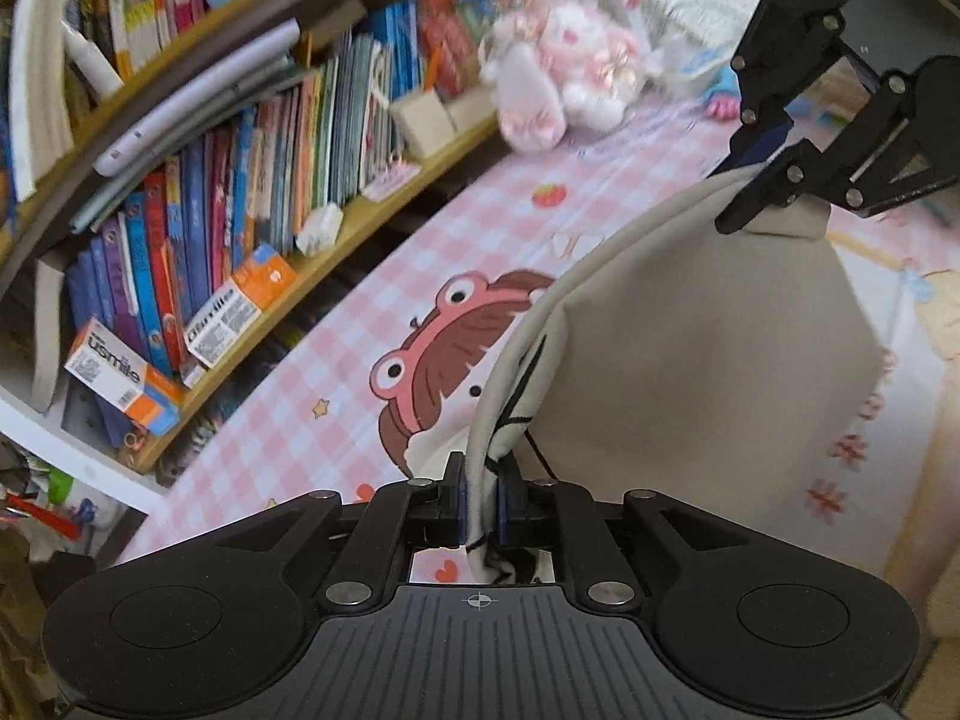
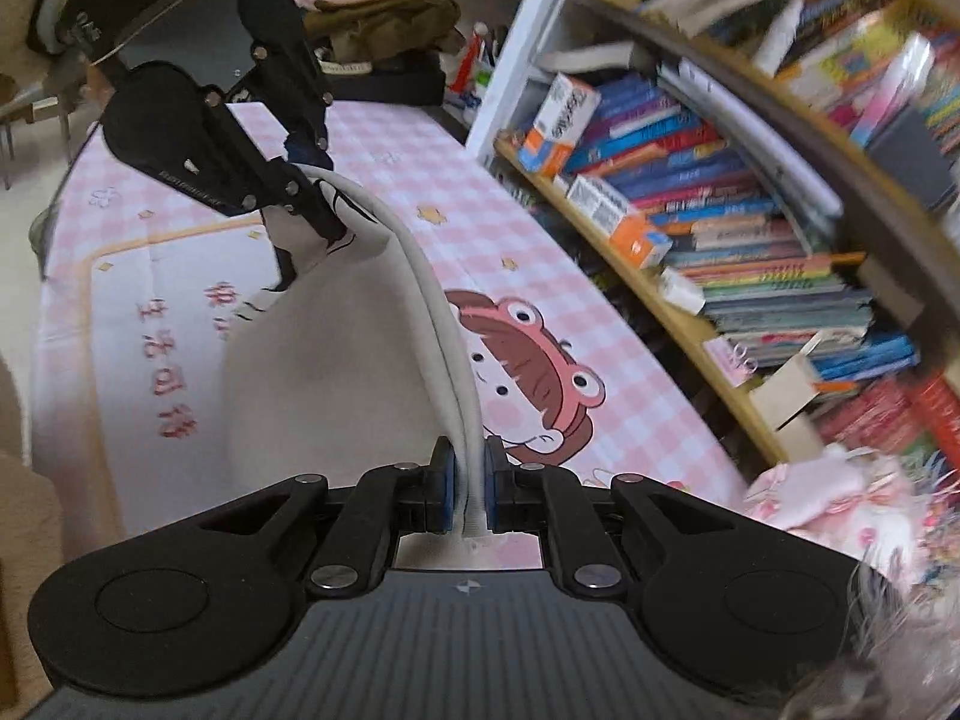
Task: Fold clothes
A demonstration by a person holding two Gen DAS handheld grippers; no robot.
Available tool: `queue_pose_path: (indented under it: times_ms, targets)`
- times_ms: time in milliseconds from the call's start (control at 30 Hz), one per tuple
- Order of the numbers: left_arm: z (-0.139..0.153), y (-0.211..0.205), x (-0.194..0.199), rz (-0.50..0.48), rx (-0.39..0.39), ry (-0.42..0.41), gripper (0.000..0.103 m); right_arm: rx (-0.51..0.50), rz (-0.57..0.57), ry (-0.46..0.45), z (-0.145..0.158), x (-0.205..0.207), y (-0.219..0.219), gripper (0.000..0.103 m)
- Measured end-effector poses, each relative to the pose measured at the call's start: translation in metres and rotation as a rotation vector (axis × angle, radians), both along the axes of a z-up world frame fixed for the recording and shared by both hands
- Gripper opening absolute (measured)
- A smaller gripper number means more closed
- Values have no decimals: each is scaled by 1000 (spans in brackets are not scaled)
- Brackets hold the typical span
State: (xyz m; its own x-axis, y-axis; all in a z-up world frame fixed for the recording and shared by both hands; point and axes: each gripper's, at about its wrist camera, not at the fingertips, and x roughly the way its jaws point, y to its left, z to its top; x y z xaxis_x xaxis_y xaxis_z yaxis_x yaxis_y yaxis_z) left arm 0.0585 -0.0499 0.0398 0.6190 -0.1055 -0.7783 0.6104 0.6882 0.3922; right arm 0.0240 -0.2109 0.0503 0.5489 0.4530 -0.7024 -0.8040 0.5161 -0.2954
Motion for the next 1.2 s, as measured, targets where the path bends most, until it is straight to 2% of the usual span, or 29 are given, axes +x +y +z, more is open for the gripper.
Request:
queue_pose_path:
  times_ms: [133, 200, 233, 267, 333, 400, 433, 467, 533, 633, 733, 800, 900, 1033, 1067, 1100, 1133, 1167, 1200]
  targets:
    - [-18, -1, 23, 19, 33, 42, 14, 14, -8, 56, -22, 36, -2, 9]
    - [-25, -2, 32, 24, 54, 51, 19, 12, -10, 83, -34, 49, -3, 9]
    - [-29, -2, 36, 30, 69, 49, 25, 10, -10, 96, -40, 54, -3, 9]
    - [-33, -2, 41, 43, 92, 40, 37, 10, -13, 108, -45, 59, -4, 9]
    - [-40, 2, 48, 80, 131, 24, 50, 11, -26, 134, -57, 69, -5, 10]
    - [-41, 11, 54, 129, 136, 26, 51, 14, -68, 136, -68, 77, -7, 17]
    - [-39, 18, 55, 167, 111, 29, 51, 16, -133, 123, -73, 82, -11, 20]
    - [-36, 26, 56, 204, 60, 36, 50, 18, -198, 110, -77, 87, -15, 19]
    - [-29, 46, 53, 290, -104, 62, 49, 34, -327, 93, -85, 96, -23, 20]
    - [-28, 72, 39, 383, -355, 106, 49, 207, -502, 192, -82, 96, -52, 21]
    - [-38, 85, 23, 448, -496, 135, 48, 434, -590, 360, -79, 81, -81, 21]
    - [-46, 92, 16, 476, -568, 158, 48, 499, -641, 402, -78, 66, -90, 23]
    - [-56, 103, 12, 502, -655, 192, 48, 592, -718, 473, -78, 40, -96, 32]
    - [-66, 123, 13, 539, -803, 251, 45, 686, -805, 557, -82, 14, -91, 31]
    - [-68, 127, 14, 548, -834, 265, 41, 664, -835, 552, -84, 11, -87, 29]
    - [-69, 130, 14, 558, -849, 277, 35, 642, -864, 547, -87, 8, -84, 18]
    - [-69, 131, 15, 571, -849, 293, 18, 625, -896, 543, -92, 8, -82, 9]
    - [-66, 134, 16, 585, -864, 312, 7, 611, -928, 541, -97, 7, -81, 9]
    - [-61, 137, 15, 585, -919, 331, 3, 611, -963, 541, -102, 5, -82, 7]
